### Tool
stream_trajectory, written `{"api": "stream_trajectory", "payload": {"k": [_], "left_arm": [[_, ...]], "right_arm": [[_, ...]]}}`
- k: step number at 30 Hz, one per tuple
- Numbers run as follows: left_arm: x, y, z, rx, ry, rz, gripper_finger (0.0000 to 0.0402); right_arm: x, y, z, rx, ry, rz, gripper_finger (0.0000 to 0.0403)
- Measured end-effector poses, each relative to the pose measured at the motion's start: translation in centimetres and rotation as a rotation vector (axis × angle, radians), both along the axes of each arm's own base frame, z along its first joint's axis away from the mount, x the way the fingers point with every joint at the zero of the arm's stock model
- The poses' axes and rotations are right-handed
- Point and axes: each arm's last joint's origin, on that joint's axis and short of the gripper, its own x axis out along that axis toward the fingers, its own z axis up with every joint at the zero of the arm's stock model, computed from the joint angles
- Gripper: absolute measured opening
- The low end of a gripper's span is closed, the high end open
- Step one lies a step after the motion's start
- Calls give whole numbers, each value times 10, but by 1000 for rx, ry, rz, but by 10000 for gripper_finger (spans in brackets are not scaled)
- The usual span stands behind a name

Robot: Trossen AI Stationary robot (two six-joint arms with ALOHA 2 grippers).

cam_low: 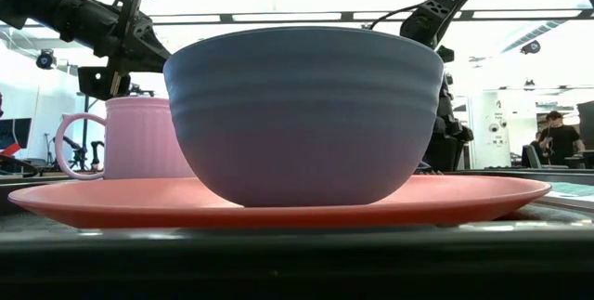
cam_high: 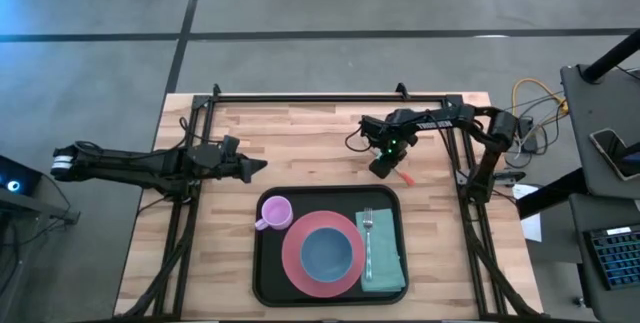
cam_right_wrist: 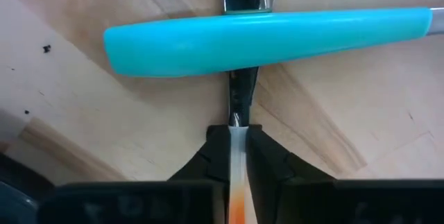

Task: Set up tray
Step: Put the orange knife on the blue napkin to the right of the white patterned fork

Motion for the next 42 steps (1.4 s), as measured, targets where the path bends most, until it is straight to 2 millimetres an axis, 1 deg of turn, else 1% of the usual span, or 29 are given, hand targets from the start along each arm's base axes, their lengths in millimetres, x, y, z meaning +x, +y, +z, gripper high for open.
{"api": "stream_trajectory", "payload": {"k": [3, 8, 14, 22, 29, 36, 42], "left_arm": [[0, 0, 0, 0, 0, 0, 3], [0, 0, 0, 0, 0, 0, 3], [0, 0, 0, 0, 1, 0, 3], [0, 0, 0, 1, 1, 0, 3], [0, 0, 0, 1, 1, -1, 3], [0, 0, 0, 4, 4, -2, 3], [0, 0, 0, 20, 9, -8, 3]], "right_arm": [[1, -1, 2, 2, 1, 3, 17], [7, -3, 14, -3, -17, 13, 15], [12, -5, 23, -21, -50, 9, 14], [8, -2, 24, 49, -33, -7, 13], [7, 3, 30, 149, -35, -27, 13], [6, 15, 43, 256, -45, -55, 13], [7, 37, 64, 230, -71, -138, 13]]}}
